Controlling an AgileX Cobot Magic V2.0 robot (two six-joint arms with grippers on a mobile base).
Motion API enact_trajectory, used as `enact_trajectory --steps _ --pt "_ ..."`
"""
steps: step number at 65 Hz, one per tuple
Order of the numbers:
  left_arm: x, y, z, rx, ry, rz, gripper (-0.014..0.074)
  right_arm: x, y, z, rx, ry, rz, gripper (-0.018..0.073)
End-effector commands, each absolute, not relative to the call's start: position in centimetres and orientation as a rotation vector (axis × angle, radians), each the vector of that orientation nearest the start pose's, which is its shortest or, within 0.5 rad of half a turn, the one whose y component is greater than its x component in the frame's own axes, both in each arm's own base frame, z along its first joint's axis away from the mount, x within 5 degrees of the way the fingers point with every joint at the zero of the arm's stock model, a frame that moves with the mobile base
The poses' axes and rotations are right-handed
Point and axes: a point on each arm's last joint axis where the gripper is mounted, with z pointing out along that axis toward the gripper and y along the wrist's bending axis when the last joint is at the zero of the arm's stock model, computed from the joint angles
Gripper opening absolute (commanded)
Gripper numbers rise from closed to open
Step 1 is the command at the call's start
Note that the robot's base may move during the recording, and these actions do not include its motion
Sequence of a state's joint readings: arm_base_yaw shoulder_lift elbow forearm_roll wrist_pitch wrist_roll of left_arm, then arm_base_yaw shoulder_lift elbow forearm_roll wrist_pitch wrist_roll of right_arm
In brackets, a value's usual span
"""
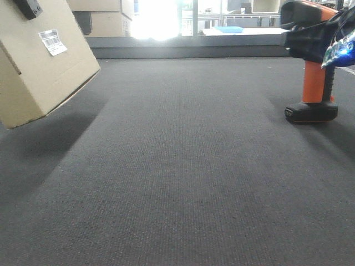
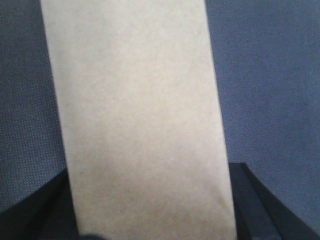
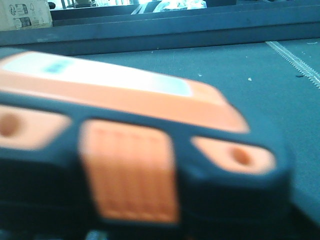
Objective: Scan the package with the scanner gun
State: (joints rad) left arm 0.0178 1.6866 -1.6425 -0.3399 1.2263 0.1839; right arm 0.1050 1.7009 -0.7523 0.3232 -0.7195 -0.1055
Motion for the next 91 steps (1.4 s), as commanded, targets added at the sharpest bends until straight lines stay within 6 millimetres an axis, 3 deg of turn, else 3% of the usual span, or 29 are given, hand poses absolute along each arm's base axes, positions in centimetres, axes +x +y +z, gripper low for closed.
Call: enact_trajectory --steps 1,67,91 --pt "35.2 -2.4 36.1 0.148 2.660 -0.430 -0.0111 34.2 1.6 21.6 0.179 1.698 -0.002 0.0468" --pt "35.2 -2.6 36.2 0.143 2.653 -0.462 -0.0111 32.9 2.1 21.8 0.049 1.913 -0.014 0.0468" --pt "35.2 -2.6 36.2 0.143 2.651 -0.462 -0.0111 31.9 -0.7 23.0 0.128 1.951 -0.043 0.0468"
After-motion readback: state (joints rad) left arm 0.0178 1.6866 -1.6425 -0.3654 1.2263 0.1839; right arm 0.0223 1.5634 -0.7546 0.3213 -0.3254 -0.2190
